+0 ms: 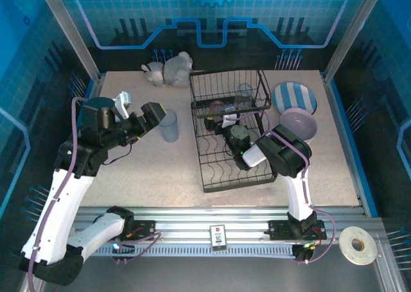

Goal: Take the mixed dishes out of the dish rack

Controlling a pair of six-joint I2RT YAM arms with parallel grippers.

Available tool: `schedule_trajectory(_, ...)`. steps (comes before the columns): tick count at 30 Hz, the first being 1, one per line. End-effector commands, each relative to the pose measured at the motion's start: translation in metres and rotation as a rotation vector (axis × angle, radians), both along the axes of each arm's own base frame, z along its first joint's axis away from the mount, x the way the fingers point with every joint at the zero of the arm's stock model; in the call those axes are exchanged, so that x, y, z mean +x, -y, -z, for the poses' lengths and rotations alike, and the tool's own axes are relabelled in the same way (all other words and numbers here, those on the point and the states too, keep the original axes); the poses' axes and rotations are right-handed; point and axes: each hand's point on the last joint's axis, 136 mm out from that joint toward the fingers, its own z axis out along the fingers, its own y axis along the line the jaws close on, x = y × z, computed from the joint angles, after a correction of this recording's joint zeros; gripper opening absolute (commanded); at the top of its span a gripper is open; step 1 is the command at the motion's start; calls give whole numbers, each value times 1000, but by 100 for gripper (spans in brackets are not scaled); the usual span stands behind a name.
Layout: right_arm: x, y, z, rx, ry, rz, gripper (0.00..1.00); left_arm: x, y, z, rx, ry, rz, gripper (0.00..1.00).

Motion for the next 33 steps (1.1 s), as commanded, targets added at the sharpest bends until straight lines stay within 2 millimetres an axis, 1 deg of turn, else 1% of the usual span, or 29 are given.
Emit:
schedule_trajectory(1, 3, -6, -11, 19, 48, -2, 84, -3, 0, -5, -3, -2, -2, 99)
schedule_trajectory(6, 1, -8, -10, 34, 39, -18, 75, -3, 0, 1, -37, -58, -21, 99)
schedule_trajectory(13, -11, -6, -10, 17, 30, -38, 67, -1, 5, 6, -73, -108, -8, 99)
schedule_trajectory(19, -34, -5, -7, 6, 6, -63, 64, -2, 9, 1, -59, -100, 37, 99)
schedule_trajectory(23, -49, -1, -7, 7, -10, -63, 63, 1, 14, 0, -69, -100, 70, 99)
schedule_trajectory(25, -55, 2, -9, 15, -14, -63, 62, 4, 16, 0, -83, -96, 72, 99)
schedule_trajectory(29, -68, 9, -14, 26, -20, -69, 61, 9, 15, 6, -98, -144, 60, 99)
schedule_trajectory(33, -83, 17, -24, 52, -19, -68, 59, 15, 18, 3, -183, -140, 86, 99)
